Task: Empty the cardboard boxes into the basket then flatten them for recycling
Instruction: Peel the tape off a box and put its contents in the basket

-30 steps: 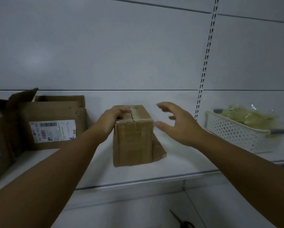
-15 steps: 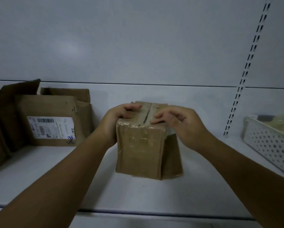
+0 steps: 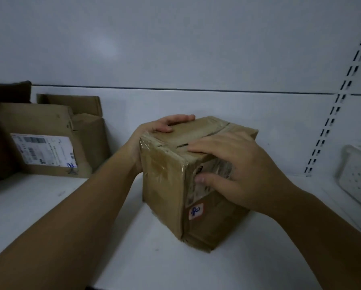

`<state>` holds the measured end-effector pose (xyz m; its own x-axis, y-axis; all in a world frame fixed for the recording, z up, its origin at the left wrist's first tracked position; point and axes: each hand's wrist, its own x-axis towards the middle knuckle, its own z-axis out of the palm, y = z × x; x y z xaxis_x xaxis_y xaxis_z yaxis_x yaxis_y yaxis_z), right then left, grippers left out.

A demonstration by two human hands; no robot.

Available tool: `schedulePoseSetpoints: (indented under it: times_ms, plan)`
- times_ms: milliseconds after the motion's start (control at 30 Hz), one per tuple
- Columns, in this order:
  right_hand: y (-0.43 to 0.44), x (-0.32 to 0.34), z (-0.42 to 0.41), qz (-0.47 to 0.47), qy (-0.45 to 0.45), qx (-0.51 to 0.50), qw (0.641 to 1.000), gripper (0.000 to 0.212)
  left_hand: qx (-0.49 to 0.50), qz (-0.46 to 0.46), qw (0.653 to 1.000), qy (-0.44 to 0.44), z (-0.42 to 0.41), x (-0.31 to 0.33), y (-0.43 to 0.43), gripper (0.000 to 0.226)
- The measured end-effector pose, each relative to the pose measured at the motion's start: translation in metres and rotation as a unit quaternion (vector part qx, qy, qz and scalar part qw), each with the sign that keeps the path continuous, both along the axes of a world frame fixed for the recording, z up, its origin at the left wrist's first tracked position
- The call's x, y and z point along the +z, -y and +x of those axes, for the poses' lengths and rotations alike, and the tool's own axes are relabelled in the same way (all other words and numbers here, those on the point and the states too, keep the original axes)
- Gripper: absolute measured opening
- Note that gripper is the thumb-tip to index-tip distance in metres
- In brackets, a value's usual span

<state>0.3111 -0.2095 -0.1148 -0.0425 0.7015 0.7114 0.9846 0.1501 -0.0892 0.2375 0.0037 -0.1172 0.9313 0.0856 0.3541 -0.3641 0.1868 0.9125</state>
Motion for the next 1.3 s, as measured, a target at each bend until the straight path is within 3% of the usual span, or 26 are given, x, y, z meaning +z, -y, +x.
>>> schedulePoseSetpoints:
  times_ms: [67,167,267,333,433,533,600,667,733,867,1000,1100,1233,1300]
  plan:
    - [-0.001,0.0,-0.002,0.018,0.0,0.001,1.0,0.045,0.062,-0.078,0.993,-0.056,-0.003,0.001,0.002,0.036]
    - [0.0,0.003,-0.009,0.047,-0.012,-0.012,0.999,0.047,0.236,-0.093,0.967,-0.038,-0.009,0.001,0.018,0.014]
    - [0.004,0.005,-0.012,0.058,-0.011,-0.057,0.997,0.05,0.449,-0.008,0.893,0.018,-0.014,0.0,0.028,0.017]
    - [0.007,0.008,-0.012,0.057,-0.013,-0.113,0.992,0.051,0.518,0.066,0.848,0.093,-0.024,0.004,0.04,0.021]
    - [0.014,0.02,-0.012,0.016,-0.077,-0.217,0.973,0.051,0.43,0.258,0.845,0.184,-0.037,0.009,0.065,0.042]
    - [0.02,0.028,-0.004,-0.036,-0.092,-0.257,0.961,0.051,0.304,0.416,0.852,0.097,-0.033,-0.001,0.084,0.084]
    - [0.02,0.028,-0.002,-0.087,-0.046,-0.264,0.96,0.053,0.289,0.452,0.842,0.056,-0.023,-0.013,0.093,0.103]
    - [0.018,0.023,-0.004,-0.103,-0.039,-0.255,0.961,0.052,0.345,0.429,0.833,0.051,-0.016,-0.02,0.098,0.093]
    - [0.016,0.014,-0.001,-0.049,-0.03,-0.264,0.963,0.045,0.417,0.39,0.819,0.058,-0.015,-0.019,0.099,0.081]
    - [0.013,0.004,0.0,-0.001,-0.008,-0.287,0.958,0.036,0.504,0.411,0.76,0.013,-0.025,-0.008,0.099,0.054]
    - [0.013,0.004,-0.002,0.004,-0.007,-0.296,0.955,0.034,0.466,0.505,0.714,-0.131,-0.03,0.005,0.104,0.053]
    - [0.012,0.003,-0.002,0.021,-0.007,-0.293,0.956,0.033,0.432,0.581,0.668,-0.173,-0.031,0.01,0.108,0.052]
    - [0.01,0.002,0.0,0.013,-0.021,-0.289,0.957,0.035,0.415,0.61,0.659,-0.148,-0.037,0.011,0.108,0.048]
    - [0.01,0.003,0.0,0.01,-0.017,-0.287,0.958,0.034,0.4,0.59,0.689,-0.126,-0.04,0.011,0.107,0.044]
